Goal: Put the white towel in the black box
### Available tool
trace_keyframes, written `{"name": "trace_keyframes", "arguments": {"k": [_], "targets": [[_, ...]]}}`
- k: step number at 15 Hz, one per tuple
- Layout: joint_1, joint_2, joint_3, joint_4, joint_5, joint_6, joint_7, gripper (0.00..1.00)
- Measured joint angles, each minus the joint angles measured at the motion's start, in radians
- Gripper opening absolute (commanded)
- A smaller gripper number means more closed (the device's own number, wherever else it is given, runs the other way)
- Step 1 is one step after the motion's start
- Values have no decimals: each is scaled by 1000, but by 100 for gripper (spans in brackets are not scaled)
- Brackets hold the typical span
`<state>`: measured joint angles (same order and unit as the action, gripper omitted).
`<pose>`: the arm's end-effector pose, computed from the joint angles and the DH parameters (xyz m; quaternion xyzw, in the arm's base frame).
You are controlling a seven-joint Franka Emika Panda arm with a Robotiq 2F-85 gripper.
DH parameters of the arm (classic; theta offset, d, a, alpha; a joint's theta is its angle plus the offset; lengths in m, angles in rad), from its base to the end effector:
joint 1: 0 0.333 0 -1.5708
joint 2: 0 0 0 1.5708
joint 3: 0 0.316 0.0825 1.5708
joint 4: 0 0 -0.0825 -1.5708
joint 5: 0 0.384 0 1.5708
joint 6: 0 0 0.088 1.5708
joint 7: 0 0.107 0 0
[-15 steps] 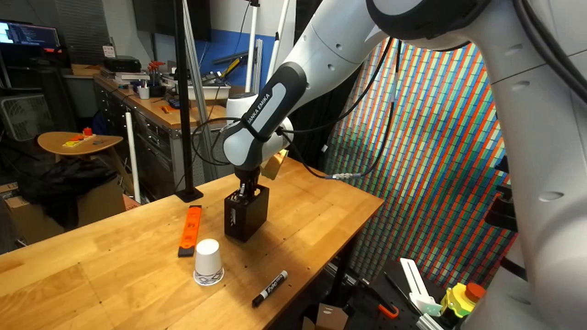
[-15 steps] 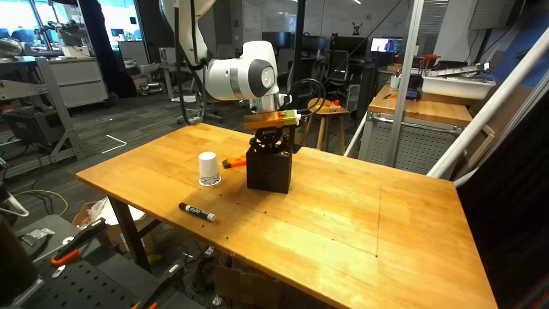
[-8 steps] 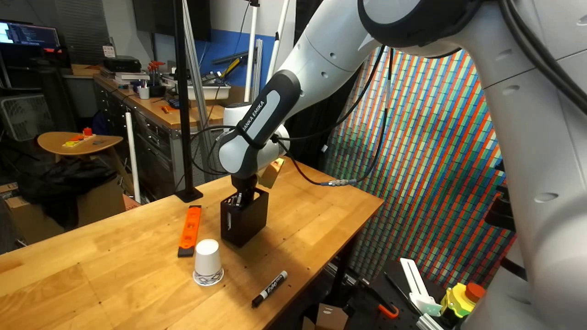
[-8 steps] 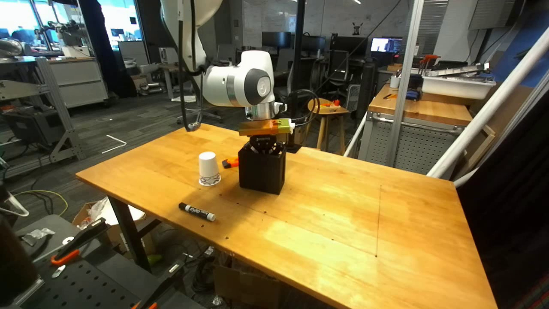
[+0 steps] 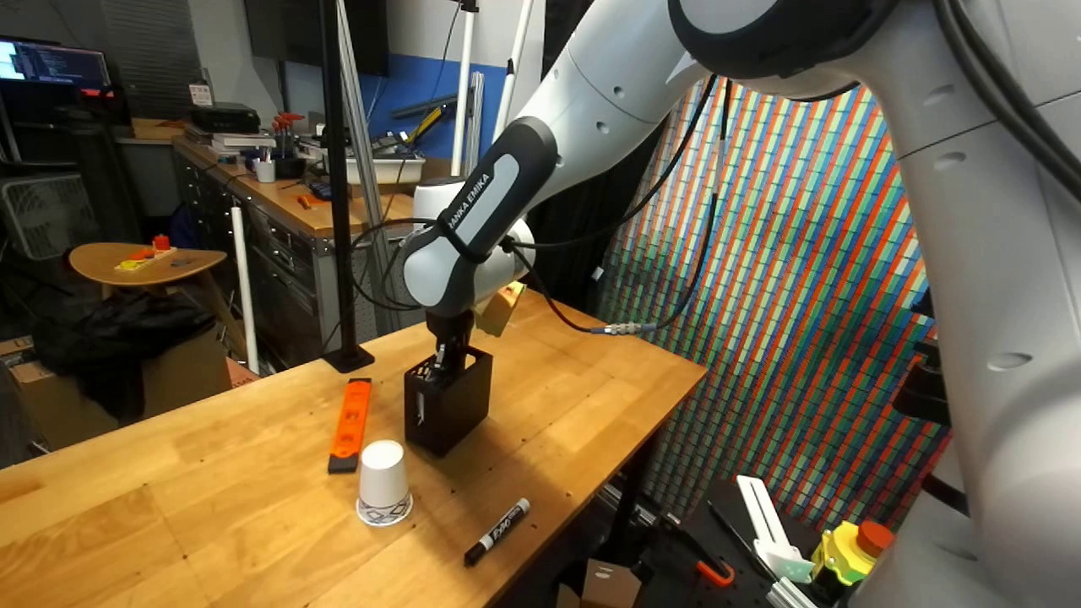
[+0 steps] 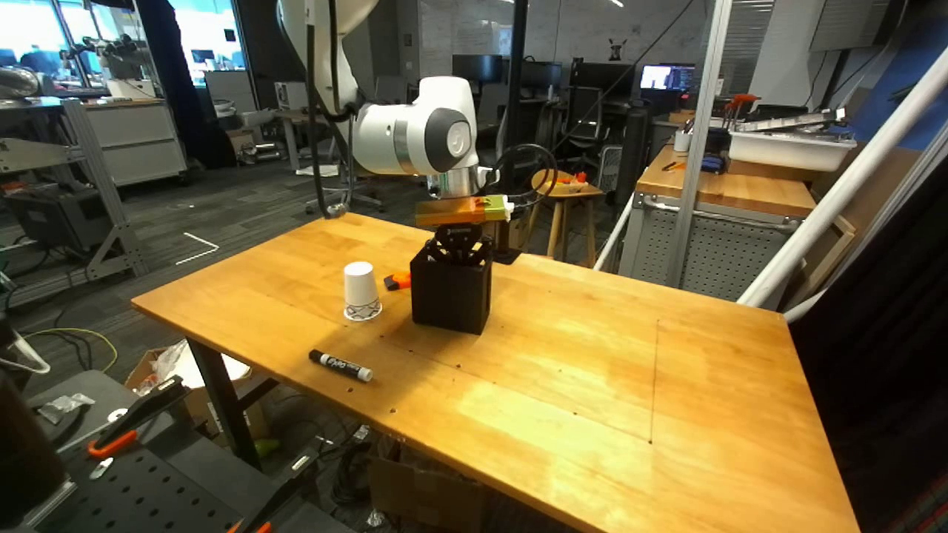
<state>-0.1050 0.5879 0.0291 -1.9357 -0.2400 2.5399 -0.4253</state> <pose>0.6215 -0.0450 0.1795 0.9618 0.2669 -0.0065 0.0609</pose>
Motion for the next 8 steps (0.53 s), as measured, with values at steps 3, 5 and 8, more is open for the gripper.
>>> {"name": "trace_keyframes", "arguments": {"k": [3,5,8], "targets": [[-1,-43,-14,20,-9,-15,-4,0],[-1,-72,-17,38,-16,-35,-6,0],[5,-102,-17,68,-21,-60,-11,0]]}}
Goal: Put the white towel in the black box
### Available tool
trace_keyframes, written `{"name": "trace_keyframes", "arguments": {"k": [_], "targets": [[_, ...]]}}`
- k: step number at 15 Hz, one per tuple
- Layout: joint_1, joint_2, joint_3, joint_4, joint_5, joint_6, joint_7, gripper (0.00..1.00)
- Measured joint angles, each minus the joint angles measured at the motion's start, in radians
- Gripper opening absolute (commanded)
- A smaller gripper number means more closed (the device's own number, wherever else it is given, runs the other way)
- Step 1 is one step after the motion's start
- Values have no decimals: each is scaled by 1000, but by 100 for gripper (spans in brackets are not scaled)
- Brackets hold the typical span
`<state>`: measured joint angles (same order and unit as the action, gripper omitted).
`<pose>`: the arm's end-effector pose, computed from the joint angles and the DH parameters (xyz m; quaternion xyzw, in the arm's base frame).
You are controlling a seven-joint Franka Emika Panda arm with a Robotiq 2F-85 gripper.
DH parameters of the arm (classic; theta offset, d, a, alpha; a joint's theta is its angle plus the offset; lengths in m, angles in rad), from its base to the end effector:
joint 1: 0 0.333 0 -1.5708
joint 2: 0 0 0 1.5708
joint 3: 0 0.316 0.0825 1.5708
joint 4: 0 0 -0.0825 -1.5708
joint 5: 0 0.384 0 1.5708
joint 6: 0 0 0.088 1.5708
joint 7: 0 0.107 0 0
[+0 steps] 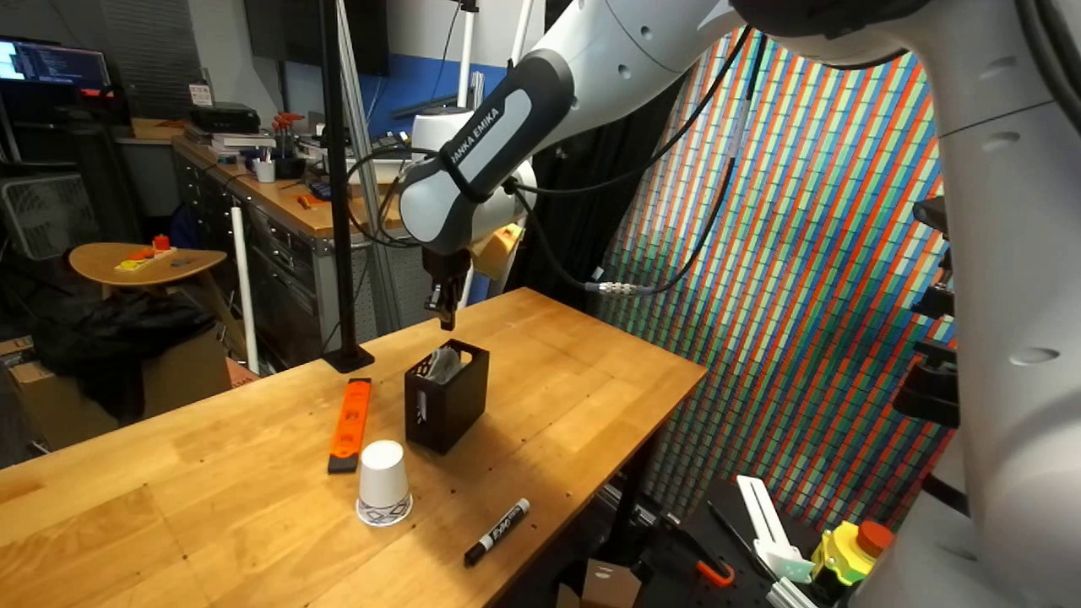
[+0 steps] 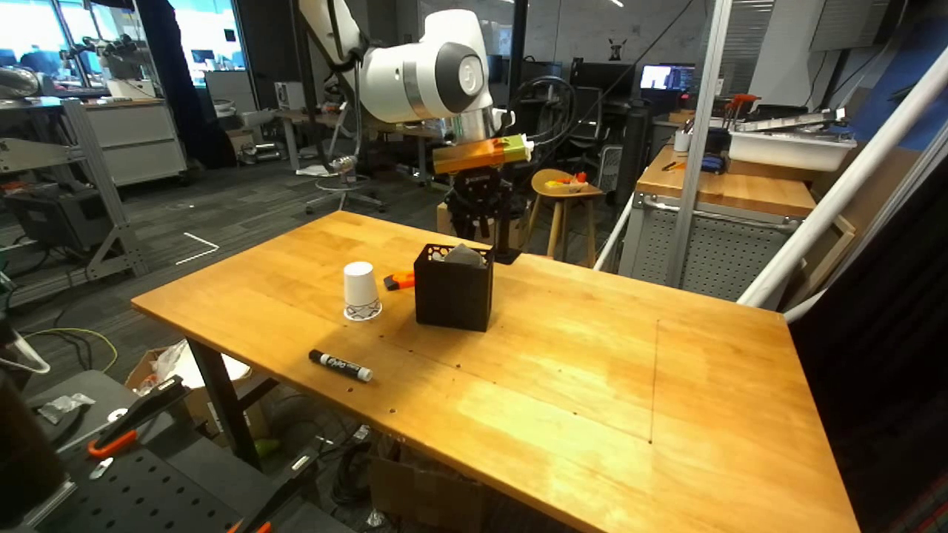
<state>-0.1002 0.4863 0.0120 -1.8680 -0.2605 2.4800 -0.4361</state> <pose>0.6490 -0.0570 0.2661 0.9583 0.2663 0.0388 0.0967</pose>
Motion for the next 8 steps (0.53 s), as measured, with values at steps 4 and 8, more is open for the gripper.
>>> {"name": "trace_keyframes", "arguments": {"k": [4,8], "targets": [[20,-7,4,26,0,-18,-2,0],[28,-6,14,24,1,-19,-2,0]]}}
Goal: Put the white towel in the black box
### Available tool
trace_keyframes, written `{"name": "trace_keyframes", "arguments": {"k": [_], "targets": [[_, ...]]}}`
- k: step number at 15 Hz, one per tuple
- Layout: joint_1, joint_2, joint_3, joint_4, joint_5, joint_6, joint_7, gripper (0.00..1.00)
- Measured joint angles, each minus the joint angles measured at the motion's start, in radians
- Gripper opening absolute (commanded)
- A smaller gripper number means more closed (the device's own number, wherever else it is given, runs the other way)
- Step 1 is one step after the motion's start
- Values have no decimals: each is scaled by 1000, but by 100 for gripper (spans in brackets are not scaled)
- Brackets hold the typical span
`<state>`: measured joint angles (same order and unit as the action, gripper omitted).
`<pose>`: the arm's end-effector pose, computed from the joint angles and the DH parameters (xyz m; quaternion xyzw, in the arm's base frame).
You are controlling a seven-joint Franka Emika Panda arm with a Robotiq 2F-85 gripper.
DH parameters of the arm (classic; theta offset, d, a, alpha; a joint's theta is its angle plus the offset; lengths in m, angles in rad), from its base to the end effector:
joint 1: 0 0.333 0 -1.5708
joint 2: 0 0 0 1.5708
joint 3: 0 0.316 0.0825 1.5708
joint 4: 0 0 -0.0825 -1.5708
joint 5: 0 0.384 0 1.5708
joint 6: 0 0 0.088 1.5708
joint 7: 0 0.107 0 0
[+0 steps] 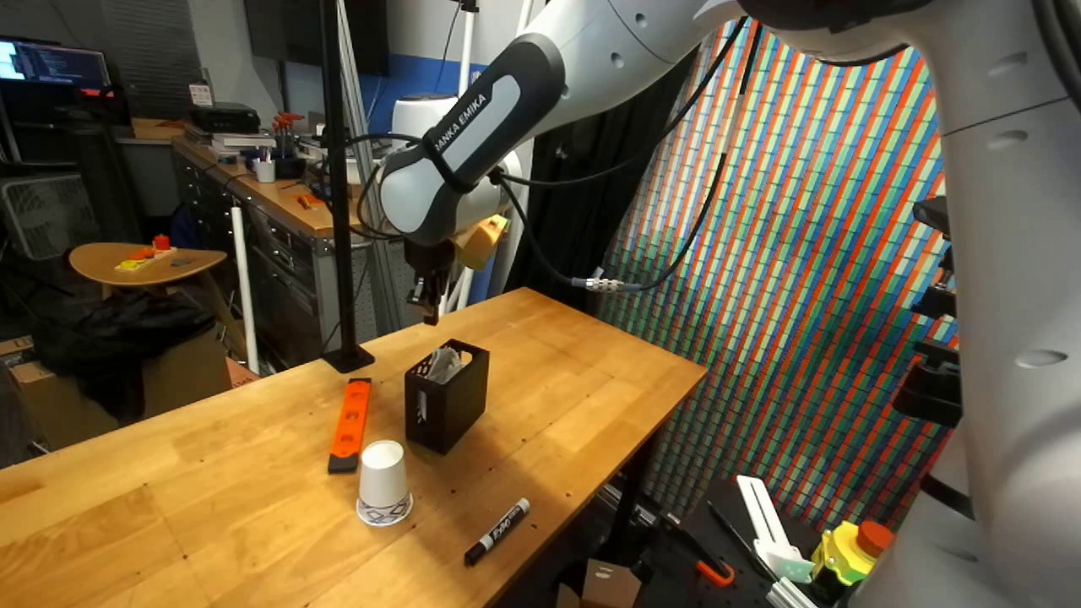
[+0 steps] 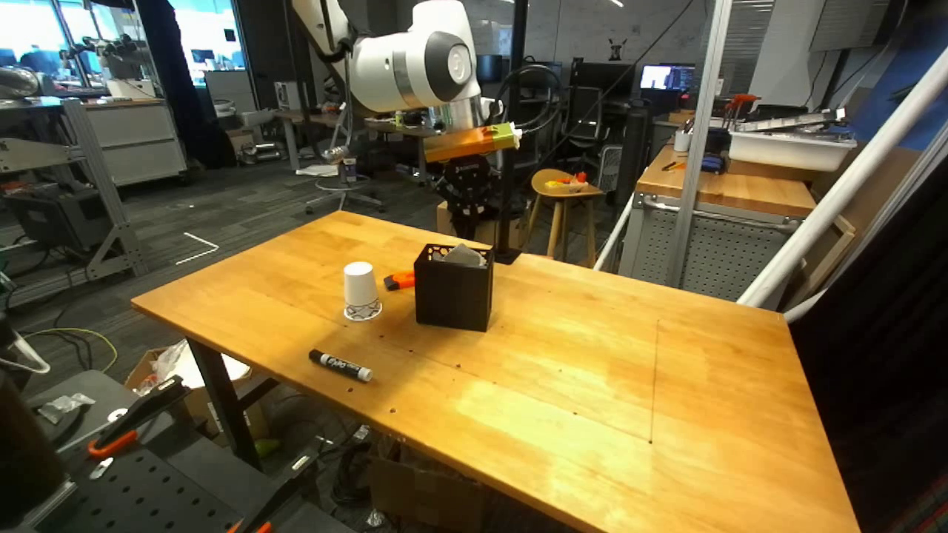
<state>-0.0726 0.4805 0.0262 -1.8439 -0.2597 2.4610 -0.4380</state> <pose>0.6567 -0.0315 0.2785 0.9529 0.2838 0.0465 0.0962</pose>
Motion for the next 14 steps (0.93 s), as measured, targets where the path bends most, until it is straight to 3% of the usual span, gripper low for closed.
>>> {"name": "trace_keyframes", "arguments": {"k": [14], "targets": [[0,14,12,-54,10,2,2,0]]}}
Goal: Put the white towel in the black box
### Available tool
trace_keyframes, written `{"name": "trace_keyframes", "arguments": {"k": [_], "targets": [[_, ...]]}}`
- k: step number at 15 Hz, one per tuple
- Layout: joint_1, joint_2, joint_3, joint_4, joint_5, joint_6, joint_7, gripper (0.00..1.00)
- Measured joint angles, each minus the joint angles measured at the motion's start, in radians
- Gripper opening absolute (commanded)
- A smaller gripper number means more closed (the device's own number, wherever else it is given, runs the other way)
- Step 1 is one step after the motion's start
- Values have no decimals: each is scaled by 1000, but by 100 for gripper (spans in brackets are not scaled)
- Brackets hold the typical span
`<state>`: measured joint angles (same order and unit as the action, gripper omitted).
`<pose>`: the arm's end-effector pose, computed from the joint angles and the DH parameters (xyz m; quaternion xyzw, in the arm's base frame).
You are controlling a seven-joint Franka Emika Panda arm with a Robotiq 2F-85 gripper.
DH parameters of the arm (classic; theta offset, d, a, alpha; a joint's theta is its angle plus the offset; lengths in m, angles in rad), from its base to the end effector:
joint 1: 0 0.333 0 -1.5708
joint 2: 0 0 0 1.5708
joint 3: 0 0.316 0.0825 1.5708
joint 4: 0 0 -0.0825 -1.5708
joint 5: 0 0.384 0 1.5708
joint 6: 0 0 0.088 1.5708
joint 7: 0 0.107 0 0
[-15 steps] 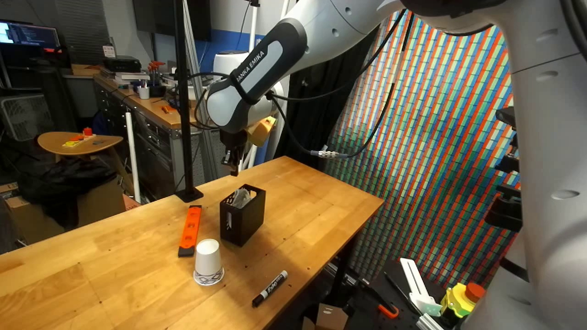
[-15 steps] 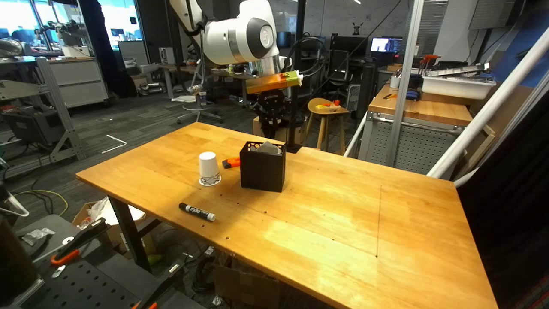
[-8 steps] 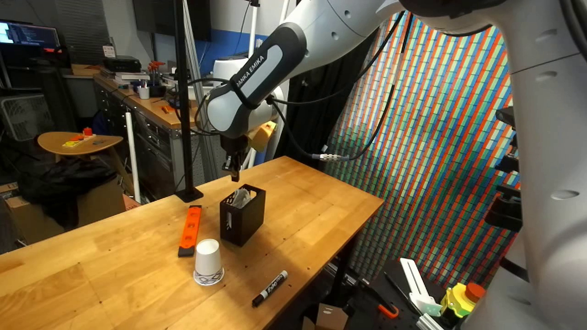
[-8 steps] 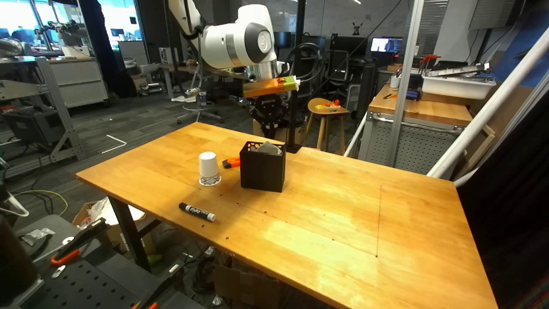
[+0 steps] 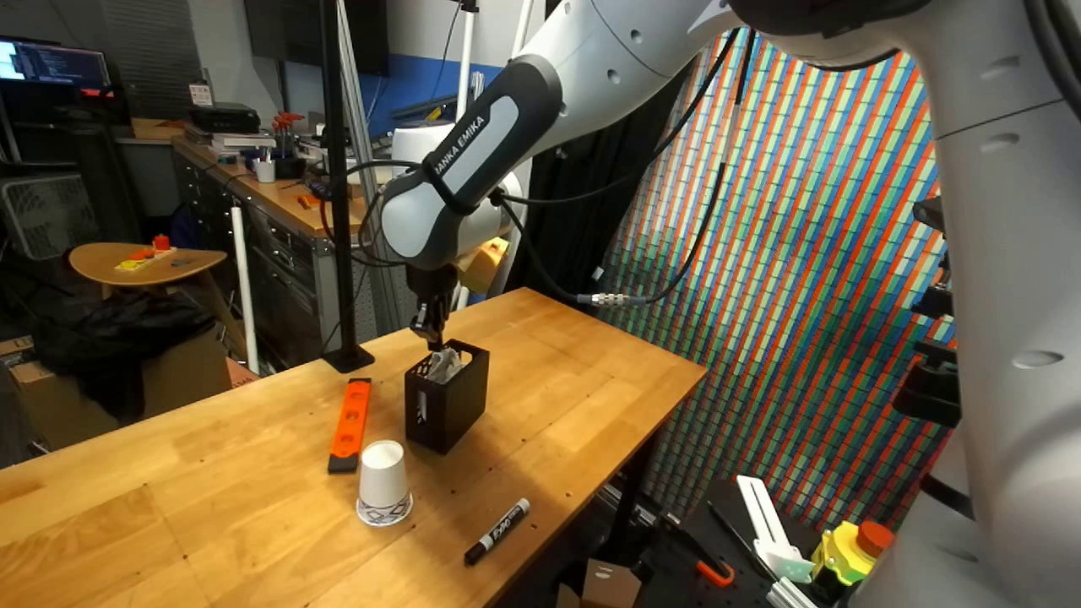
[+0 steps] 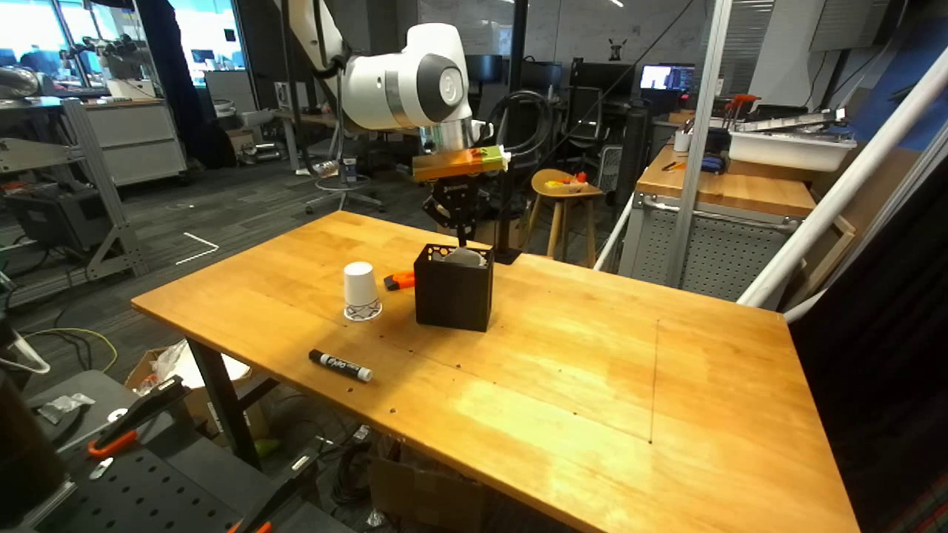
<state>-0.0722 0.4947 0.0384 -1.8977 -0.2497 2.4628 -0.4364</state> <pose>0.6395 -0.0227 0.2466 0.9542 0.2881 0.0179 0.0789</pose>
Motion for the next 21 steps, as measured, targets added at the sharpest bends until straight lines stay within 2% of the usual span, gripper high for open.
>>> {"name": "trace_keyframes", "arguments": {"k": [21], "targets": [[-4,34,2,-51,4,46,22,0]]}}
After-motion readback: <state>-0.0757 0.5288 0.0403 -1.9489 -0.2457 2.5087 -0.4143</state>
